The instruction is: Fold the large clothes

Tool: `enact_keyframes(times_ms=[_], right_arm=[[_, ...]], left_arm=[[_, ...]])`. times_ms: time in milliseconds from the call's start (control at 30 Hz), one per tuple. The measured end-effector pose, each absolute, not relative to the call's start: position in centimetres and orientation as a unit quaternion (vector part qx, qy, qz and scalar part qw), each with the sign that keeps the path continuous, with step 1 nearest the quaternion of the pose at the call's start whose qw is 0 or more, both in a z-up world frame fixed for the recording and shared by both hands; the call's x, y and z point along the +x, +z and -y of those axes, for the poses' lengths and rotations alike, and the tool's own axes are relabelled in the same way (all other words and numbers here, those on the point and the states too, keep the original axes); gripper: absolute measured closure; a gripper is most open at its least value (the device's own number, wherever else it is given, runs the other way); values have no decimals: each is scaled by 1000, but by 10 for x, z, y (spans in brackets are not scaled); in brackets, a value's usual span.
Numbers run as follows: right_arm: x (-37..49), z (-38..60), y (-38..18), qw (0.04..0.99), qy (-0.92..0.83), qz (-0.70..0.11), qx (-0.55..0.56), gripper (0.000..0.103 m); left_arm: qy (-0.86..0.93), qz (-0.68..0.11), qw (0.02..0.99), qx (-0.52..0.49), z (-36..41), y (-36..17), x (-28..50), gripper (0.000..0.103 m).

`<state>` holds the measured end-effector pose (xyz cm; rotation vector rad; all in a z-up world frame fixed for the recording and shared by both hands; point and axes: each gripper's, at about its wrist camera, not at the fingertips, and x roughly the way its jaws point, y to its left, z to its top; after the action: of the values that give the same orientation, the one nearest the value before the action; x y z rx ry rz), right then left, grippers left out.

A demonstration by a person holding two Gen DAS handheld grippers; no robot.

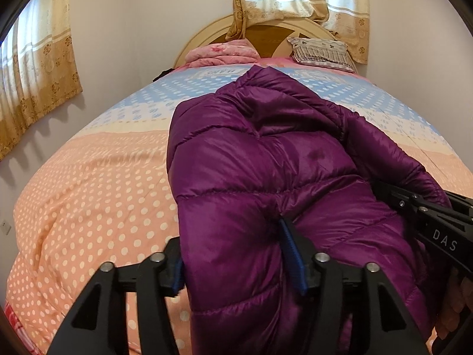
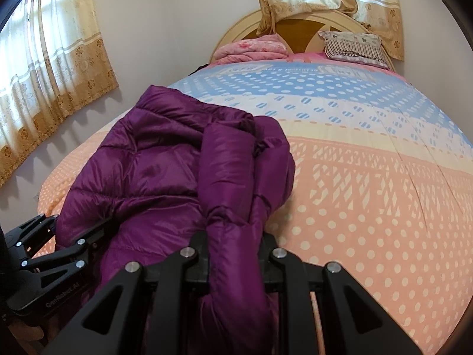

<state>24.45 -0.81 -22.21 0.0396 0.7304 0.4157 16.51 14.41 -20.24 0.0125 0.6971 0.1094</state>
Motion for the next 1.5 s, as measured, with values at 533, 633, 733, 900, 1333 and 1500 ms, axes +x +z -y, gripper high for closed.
enact_keyframes(times_ms=[533, 633, 733, 900, 1333, 1500], right_arm=[[252, 15, -237, 908, 189, -372, 42, 62], [255, 17, -239, 907, 187, -375, 47, 58], [256, 19, -240, 906, 187, -376, 50, 56], [256, 21, -240, 906, 188, -377, 51, 54], [252, 34, -223, 910, 180, -368, 60, 39], [225, 45, -179, 924, 181, -333, 58, 30]], left_arm=[[78, -334, 939, -3, -146, -212, 165, 17], [80, -335, 939, -12, -149, -214, 166, 15], [80, -333, 939, -19, -151, -217, 163, 14], [82, -332, 940, -16, -150, -218, 163, 13], [99, -309, 946, -6, -150, -191, 145, 13], [119, -266, 957, 2, -152, -139, 103, 13]])
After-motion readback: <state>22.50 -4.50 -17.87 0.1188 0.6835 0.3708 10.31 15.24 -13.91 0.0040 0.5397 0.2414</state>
